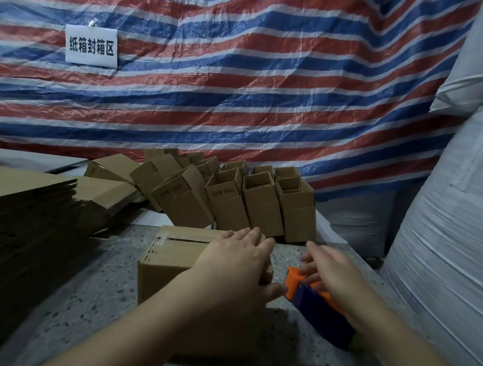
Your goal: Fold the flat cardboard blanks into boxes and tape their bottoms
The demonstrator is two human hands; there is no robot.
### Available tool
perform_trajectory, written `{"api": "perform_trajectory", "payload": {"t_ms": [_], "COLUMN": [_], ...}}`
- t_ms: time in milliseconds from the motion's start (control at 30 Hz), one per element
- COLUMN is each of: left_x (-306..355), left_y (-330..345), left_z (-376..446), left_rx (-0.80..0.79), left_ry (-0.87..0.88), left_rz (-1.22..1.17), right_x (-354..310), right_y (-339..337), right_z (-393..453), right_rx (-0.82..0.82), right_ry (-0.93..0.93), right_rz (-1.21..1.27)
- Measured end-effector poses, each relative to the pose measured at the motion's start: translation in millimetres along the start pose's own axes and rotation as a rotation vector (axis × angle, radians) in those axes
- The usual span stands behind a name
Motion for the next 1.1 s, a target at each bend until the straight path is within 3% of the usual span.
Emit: {"api": "perform_trajectory", "payload": {"t_ms": [100,167,533,900,1033,1100], "left_x": [-2.3,-2.6,1.4,4.0,4.5,3.7], "left_y": [3.8,5.0,2.5,-6.2,-9.9,-13.3], "left_z": [0.0,0.5,-0.5,1.8,-1.7,-2.8], "left_rx": [0.018,0.009,0.028,-0.090,-0.101,-0.111], "left_ry": [0.011,0.009,-0.009,-0.018,-0.033,-0.024], "left_rz": [0.020,0.026,0.027,0.013,-0.033,-0.075], "right_x": [-14.2,-15.9,-25.2,-7.0,-21.9,-33.3], "right_y": [15.5,28.2,63.3,73.3,59.6,54.9], "right_z": [-15.1,-20.0,-30.5,-36.8,-34.5,-31.5], "right_rx": [-0.413,-0.488,-0.362,-0.277,-0.116,-0.116], "right_ry": [0.309,0.359,0.384,0.455,0.292,0.168], "right_rz": [0.176,0.235,0.391,0.448,0.403,0.419]}}
Point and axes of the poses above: each hand's wrist, its own z-axis towards the middle knuckle, its own y-axis out of the palm, x = y × z, the point moved 1 cm from there along z, towards the middle knuckle, and after that the axes turned 12 degrees about y, right-handed, at the moved point
